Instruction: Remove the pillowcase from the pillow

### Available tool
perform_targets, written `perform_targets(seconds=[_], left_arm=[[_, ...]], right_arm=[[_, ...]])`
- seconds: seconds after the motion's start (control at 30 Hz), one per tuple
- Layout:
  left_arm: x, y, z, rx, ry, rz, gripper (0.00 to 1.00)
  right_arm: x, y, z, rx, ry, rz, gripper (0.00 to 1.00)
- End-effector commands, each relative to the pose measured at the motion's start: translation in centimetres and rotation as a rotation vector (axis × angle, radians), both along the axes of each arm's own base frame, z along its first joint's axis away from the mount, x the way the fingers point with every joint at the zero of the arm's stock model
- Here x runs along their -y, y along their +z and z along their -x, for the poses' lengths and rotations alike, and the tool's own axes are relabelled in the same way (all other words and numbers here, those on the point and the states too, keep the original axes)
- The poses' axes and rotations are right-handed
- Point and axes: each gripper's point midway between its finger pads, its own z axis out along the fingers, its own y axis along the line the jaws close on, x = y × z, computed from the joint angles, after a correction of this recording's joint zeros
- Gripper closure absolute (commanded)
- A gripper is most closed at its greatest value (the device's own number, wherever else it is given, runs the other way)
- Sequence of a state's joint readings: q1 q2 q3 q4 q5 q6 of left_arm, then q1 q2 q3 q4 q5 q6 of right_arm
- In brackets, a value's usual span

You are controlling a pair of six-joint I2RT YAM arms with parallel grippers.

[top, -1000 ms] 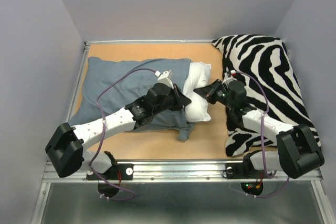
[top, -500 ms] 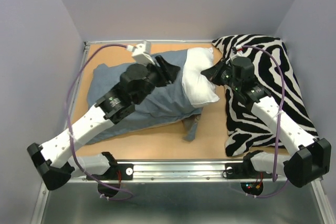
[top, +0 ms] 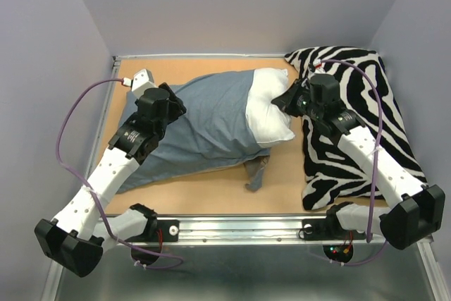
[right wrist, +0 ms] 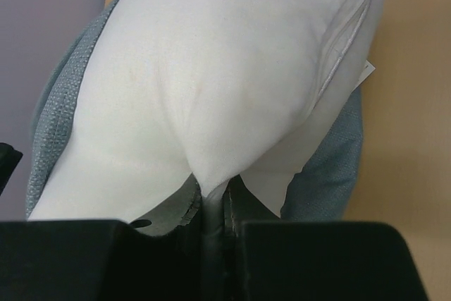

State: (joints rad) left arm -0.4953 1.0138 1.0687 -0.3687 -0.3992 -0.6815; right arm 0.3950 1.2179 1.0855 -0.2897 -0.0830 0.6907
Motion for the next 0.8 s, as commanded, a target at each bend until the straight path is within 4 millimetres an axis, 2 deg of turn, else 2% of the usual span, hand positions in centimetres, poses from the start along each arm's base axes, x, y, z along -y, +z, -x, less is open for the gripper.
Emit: perform_targets(seconds=[0.0, 0.07, 0.27, 0.3, 0.33, 0.37, 0.53, 0.63, 0.67, 0.73, 0.77], left_arm=[[-3.4, -1.6, -0.2, -0.049, 0.139, -0.065, 0.37], [-4.5, -1.8, -0.3, -0.056, 0.189, -0.097, 0.35], [-5.7, -3.2, -0.6, -0.085, 0.239, -0.158, 0.32], [-5.9, -3.5, -0.7, -0.091, 0.247, -0.164, 0.27], [-6.0, -3.7, -0.8, -0.097, 0.25, -0.172, 0.27], [-6.1, -3.8, -0.9, -0.099, 0.249, -0.182, 0.19], [-5.5, -4.7, -2.4, -0.099, 0.201, -0.17, 0.19], [-5.3, -4.9, -3.2, -0.092, 0.179, -0.154, 0.26], [-5.5, -4.8, -3.5, -0.088, 0.185, -0.145, 0.39], [-5.5, -5.1, -3.8, -0.098, 0.175, -0.141, 0.53], [-5.8, -4.9, -3.9, -0.096, 0.186, -0.139, 0.75]], right_arm=[[-0.5, 6.2, -0.5, 0.153, 0.022, -0.035, 1.0], [-0.4, 6.5, -0.3, 0.159, 0.021, -0.037, 1.0], [-0.3, 6.5, 0.1, 0.161, 0.029, -0.034, 1.0], [-0.4, 6.4, 0.1, 0.156, 0.034, -0.034, 1.0], [-0.4, 6.4, 0.2, 0.157, 0.035, -0.035, 1.0], [-0.4, 6.3, 0.2, 0.156, 0.037, -0.034, 1.0], [-0.4, 6.3, 0.3, 0.154, 0.04, -0.035, 0.99], [-0.4, 6.4, 0.4, 0.157, 0.043, -0.036, 0.99], [-0.4, 6.5, 0.4, 0.157, 0.041, -0.033, 1.0], [-0.4, 6.6, 0.5, 0.159, 0.042, -0.033, 0.99], [-0.4, 7.0, 0.5, 0.166, 0.042, -0.036, 0.99]])
